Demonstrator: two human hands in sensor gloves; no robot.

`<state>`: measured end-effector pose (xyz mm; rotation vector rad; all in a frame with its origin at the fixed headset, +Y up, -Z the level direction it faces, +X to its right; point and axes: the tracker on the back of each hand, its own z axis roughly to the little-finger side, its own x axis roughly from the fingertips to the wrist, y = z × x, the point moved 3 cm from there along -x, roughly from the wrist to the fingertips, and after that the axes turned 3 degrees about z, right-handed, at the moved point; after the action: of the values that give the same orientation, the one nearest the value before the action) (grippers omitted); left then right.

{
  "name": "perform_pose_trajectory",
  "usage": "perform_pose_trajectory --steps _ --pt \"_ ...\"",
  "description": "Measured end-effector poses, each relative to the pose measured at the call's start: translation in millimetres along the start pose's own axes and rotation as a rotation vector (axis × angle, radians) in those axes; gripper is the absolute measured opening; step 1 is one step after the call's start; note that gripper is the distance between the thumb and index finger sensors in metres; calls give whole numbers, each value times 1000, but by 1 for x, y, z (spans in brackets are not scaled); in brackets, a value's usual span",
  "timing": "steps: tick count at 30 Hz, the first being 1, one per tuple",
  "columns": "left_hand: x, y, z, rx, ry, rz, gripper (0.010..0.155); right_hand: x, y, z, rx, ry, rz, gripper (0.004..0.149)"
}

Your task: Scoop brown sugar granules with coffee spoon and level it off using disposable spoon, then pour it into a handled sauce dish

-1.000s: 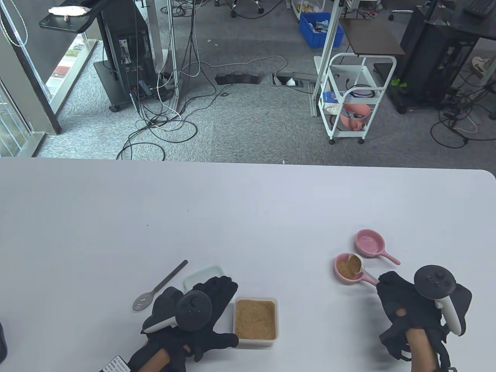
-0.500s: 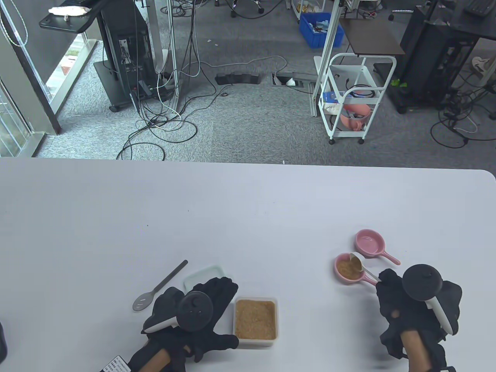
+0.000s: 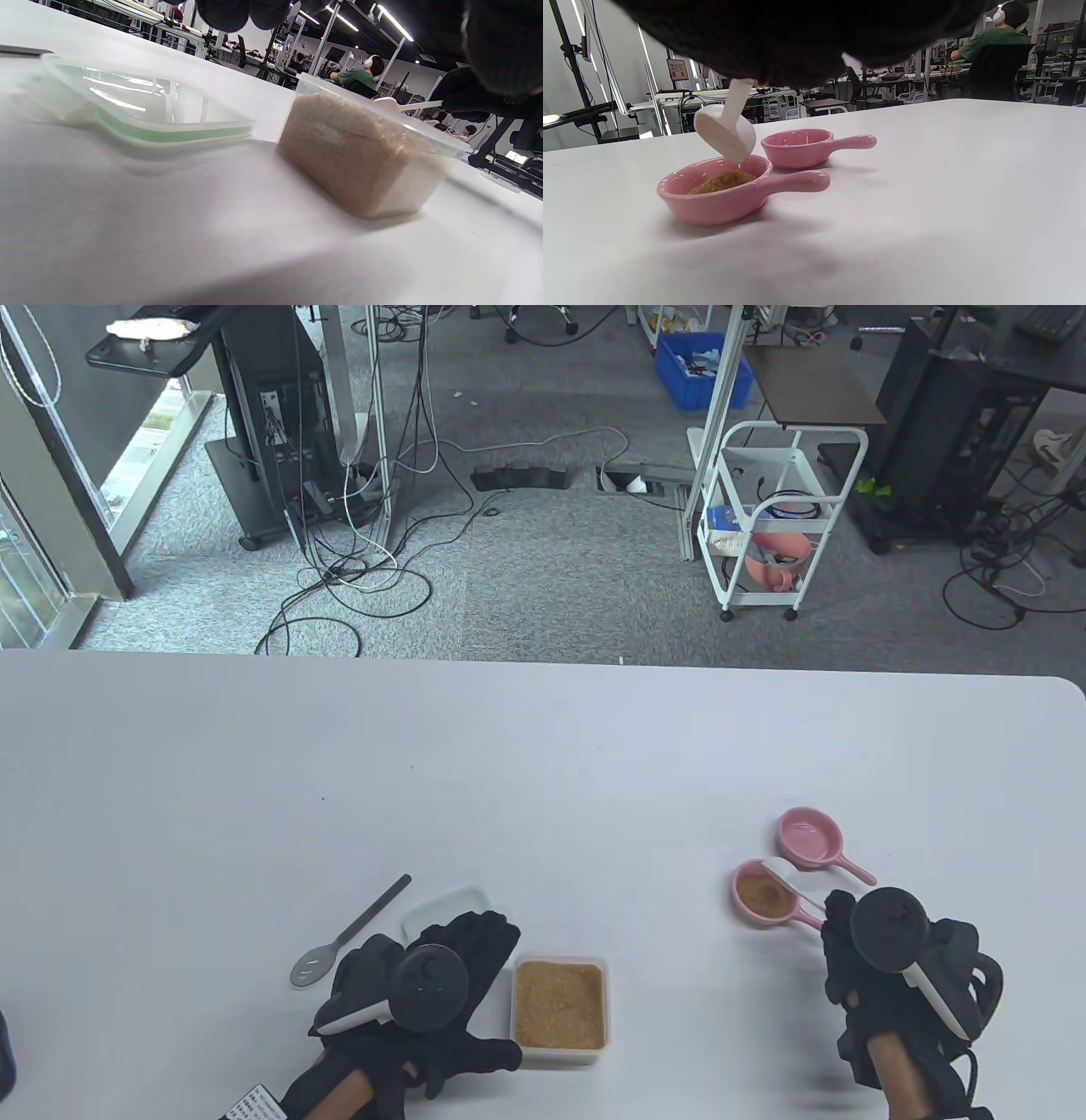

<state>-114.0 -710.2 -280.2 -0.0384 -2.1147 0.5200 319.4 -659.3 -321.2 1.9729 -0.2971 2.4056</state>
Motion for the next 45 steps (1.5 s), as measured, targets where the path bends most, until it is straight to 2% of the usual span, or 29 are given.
perform_pose_trajectory --steps 4,9,13,19,23,26,31,34,39,45 --pt "-1 -1 -1 -20 3 6 113 1 -1 -1 6 -1 13 40" --pt "-1 -2 -2 -22 -1 5 113 3 -6 11 -128 47 49 41" --pt "-4 -5 -4 -19 -3 7 114 6 -11 18 -313 50 41 42" --pt "-11 -11 -7 -6 -8 23 115 16 -21 0 -562 -96 53 42" --pt "-15 -14 -5 15 -5 29 114 25 -25 -28 -661 -273 21 42" --pt "-17 -16 -4 36 -2 31 114 34 -24 -57 -644 -432 3 41" --pt "-21 -20 -3 55 7 48 113 53 -10 -103 -545 -646 -77 41" --pt "-22 -21 -2 72 9 51 113 62 -3 -122 -459 -714 -79 41" --pt "-23 -22 -1 83 17 52 111 75 9 -146 -289 -809 -30 41" --pt "-23 -22 -1 92 19 56 110 92 11 -163 -144 -909 112 41"
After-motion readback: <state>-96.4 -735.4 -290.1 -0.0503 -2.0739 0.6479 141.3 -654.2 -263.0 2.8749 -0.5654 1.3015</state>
